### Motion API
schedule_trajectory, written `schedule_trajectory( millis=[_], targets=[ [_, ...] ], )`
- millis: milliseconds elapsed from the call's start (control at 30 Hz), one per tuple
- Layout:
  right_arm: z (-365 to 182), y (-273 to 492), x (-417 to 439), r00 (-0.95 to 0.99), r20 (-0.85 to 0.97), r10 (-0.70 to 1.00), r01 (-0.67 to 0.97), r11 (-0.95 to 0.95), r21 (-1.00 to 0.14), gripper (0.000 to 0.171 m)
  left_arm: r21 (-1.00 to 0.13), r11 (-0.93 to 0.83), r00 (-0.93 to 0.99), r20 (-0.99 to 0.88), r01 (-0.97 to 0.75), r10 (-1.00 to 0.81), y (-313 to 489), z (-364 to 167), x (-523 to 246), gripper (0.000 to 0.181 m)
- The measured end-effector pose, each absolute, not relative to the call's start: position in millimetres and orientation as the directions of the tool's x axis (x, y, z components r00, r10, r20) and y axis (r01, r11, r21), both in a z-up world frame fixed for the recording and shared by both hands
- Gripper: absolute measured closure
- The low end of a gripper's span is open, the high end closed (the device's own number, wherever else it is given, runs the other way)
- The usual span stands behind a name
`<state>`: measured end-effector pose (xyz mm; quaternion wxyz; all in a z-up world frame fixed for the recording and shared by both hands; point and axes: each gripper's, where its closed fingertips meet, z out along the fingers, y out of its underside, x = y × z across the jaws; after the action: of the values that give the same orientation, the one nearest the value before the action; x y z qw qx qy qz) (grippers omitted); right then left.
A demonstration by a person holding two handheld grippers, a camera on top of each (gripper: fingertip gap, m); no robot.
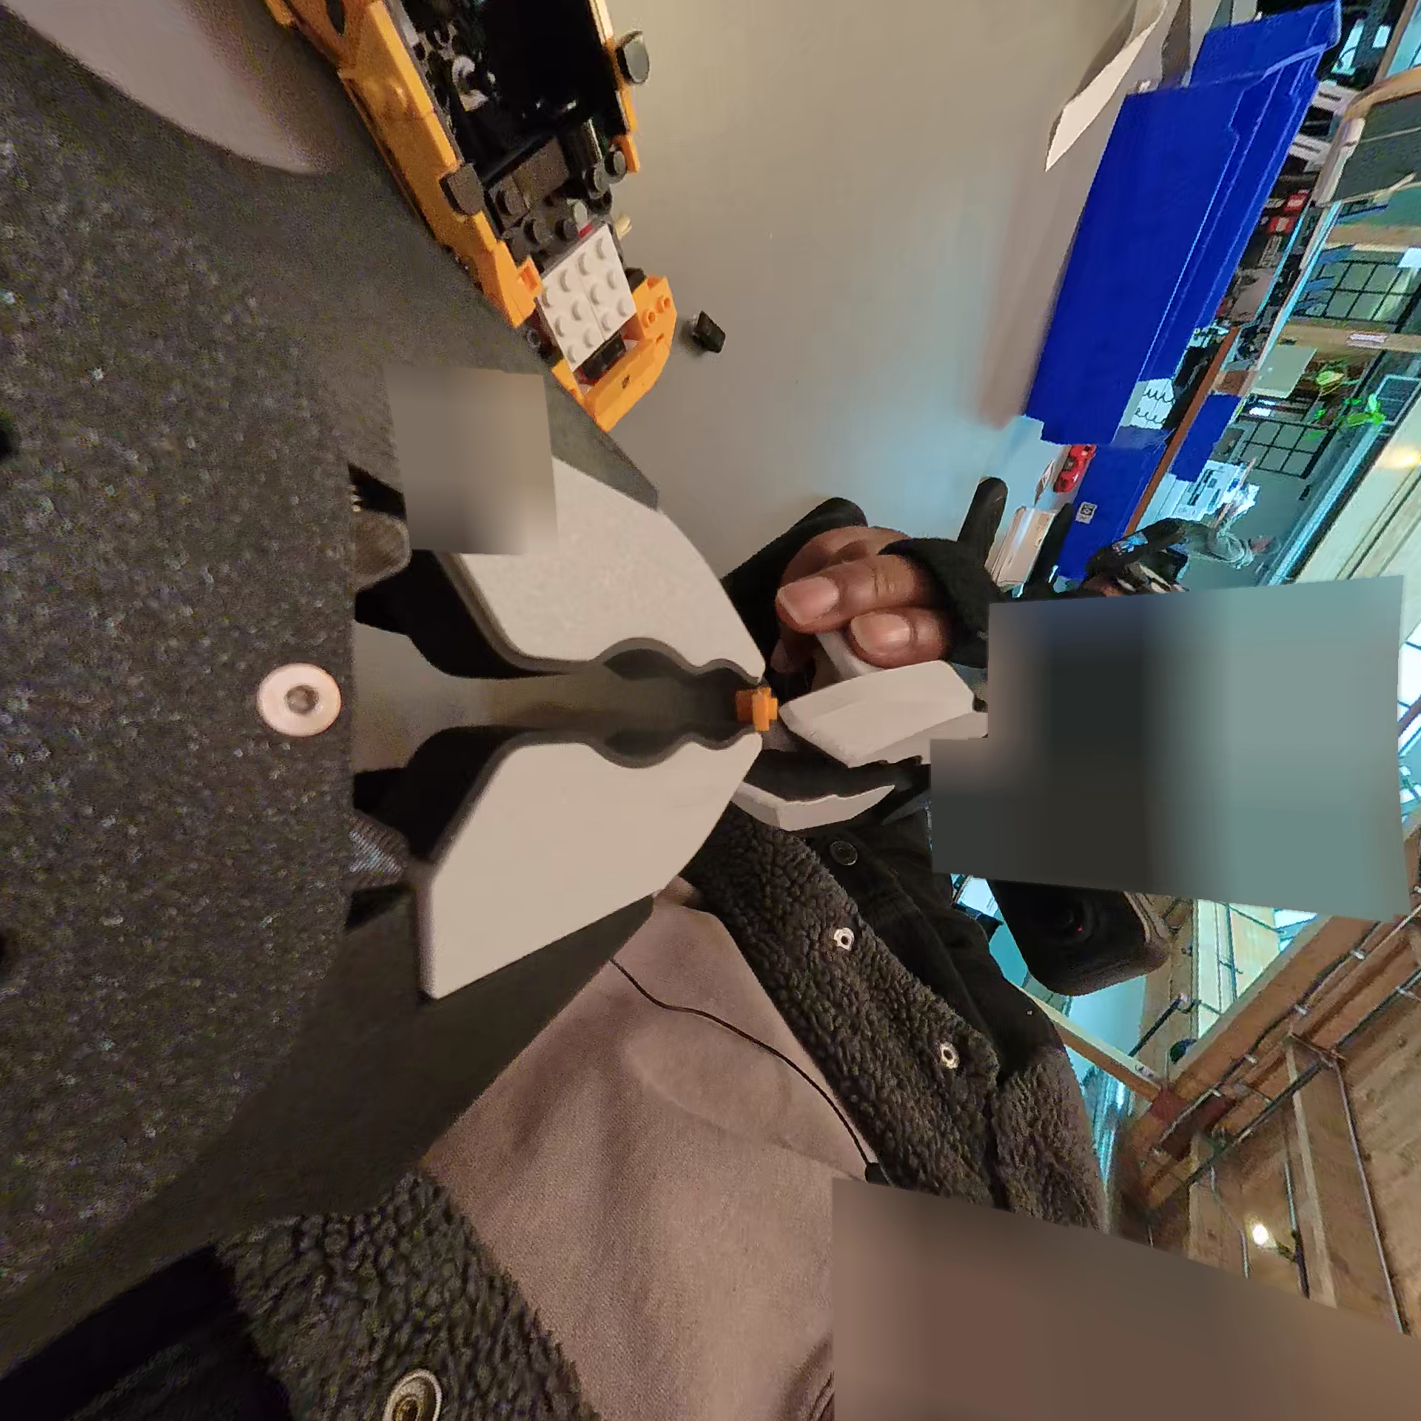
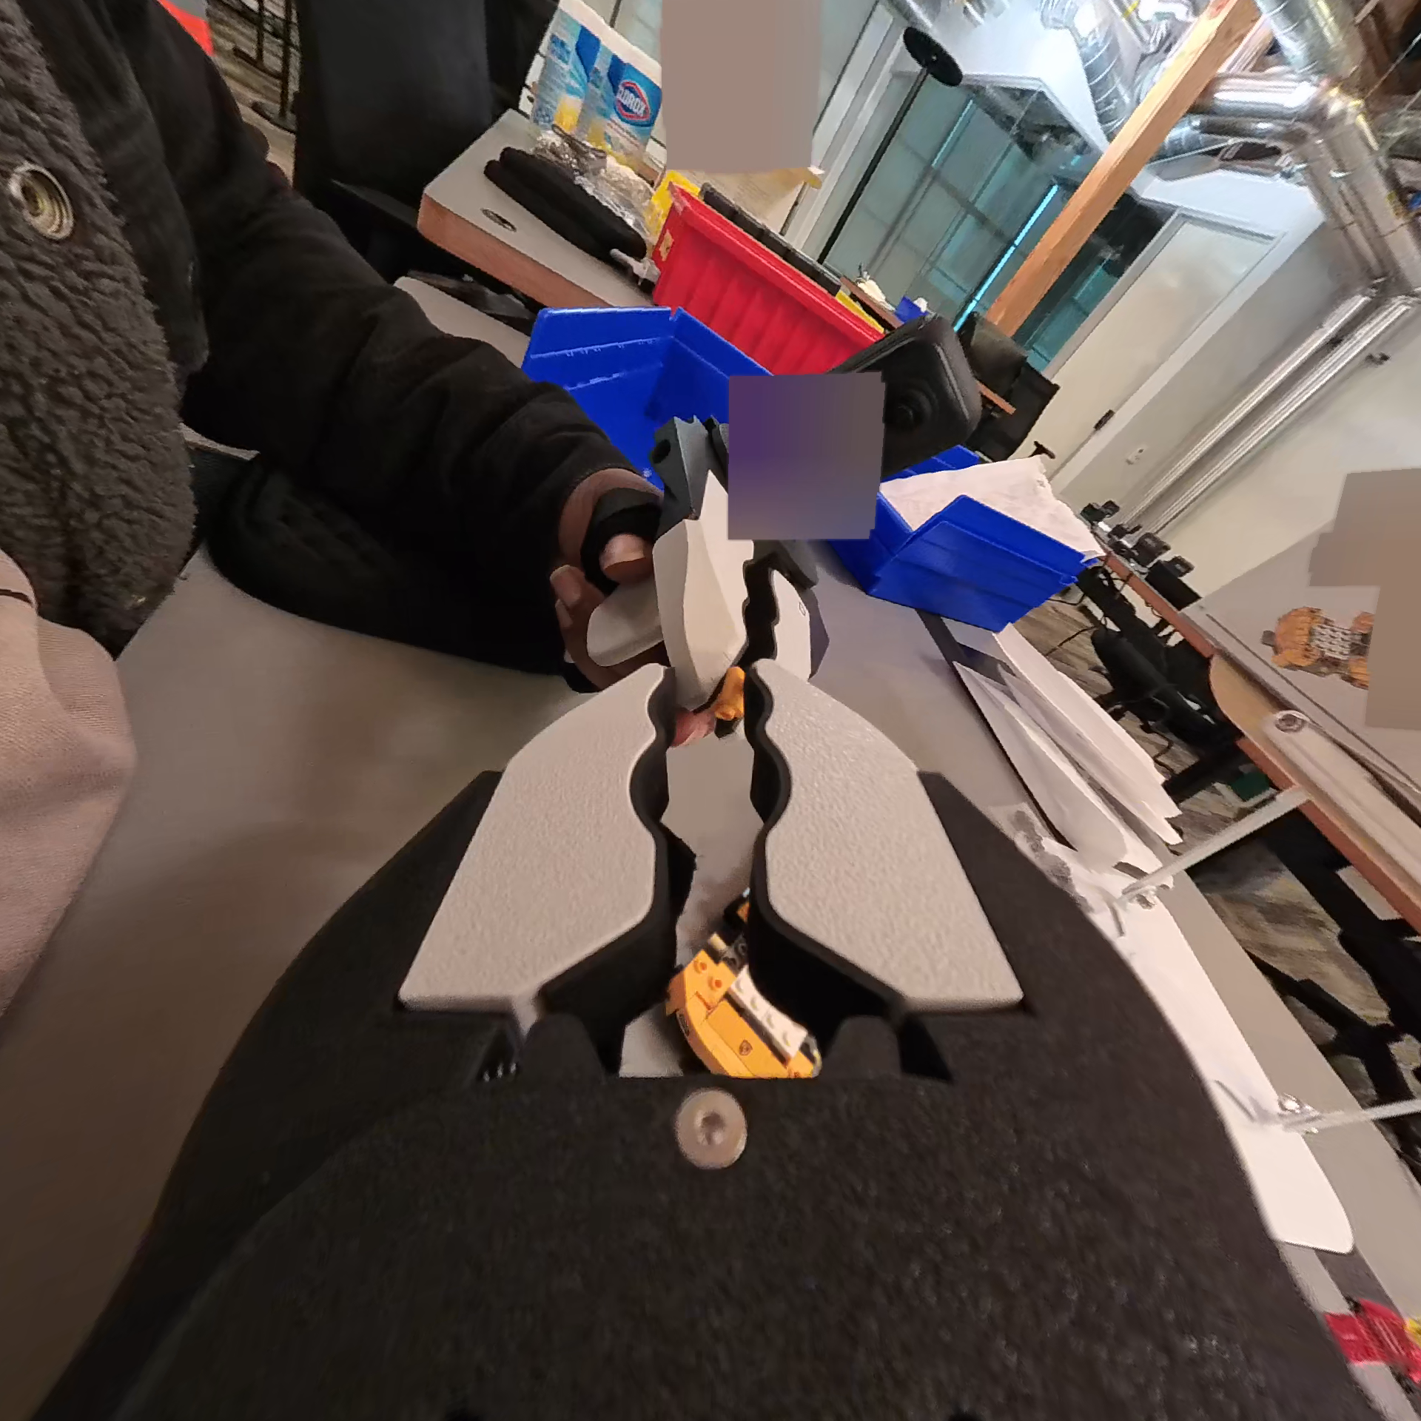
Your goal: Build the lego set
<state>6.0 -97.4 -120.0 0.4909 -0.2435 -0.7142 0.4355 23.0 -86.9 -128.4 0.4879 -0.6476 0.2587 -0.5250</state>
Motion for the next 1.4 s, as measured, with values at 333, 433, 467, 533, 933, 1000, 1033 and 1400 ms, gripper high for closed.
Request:
schedule_trajectory(
  millis=[333,433,467,533,933,1000,1033,1400],
  targets=[
    [-120,-110,14,-0.528,0.355,0.771,-0.068,0.378,-0.923,0.148,-0.867,-0.463,0.190,0.493,0.183,-0.849,-99,-127,30,0.174],
    [-120,-113,14,-0.532,0.360,0.766,-0.074,0.381,-0.921,0.147,-0.844,-0.498,0.143,0.528,0.199,-0.837,-101,-126,31,0.174],
    [-119,-113,14,-0.529,0.367,0.766,-0.077,0.387,-0.919,0.147,-0.833,-0.513,0.126,0.543,0.207,-0.830,-102,-125,31,0.174],
    [-120,-111,14,-0.515,0.385,0.766,-0.080,0.404,-0.911,0.147,-0.795,-0.561,0.083,0.591,0.231,-0.803,-101,-124,31,0.174],
    [-120,-96,1,-0.287,0.647,0.706,-0.085,0.654,-0.751,0.158,-0.669,-0.669,-0.032,0.699,0.324,-0.714,-96,-117,28,0.174],
    [-121,-95,2,-0.281,0.660,0.697,-0.085,0.666,-0.741,0.159,-0.669,-0.669,-0.026,0.700,0.325,-0.713,-95,-117,28,0.174],
    [-121,-96,2,-0.290,0.650,0.703,-0.087,0.657,-0.749,0.160,-0.673,-0.665,-0.023,0.697,0.323,-0.717,-95,-117,28,0.174],
    [-130,-90,7,-0.338,0.680,0.651,-0.048,0.710,-0.703,0.160,-0.663,-0.671,0.032,0.719,0.331,-0.694,-89,-123,21,0.168]
  ],
)
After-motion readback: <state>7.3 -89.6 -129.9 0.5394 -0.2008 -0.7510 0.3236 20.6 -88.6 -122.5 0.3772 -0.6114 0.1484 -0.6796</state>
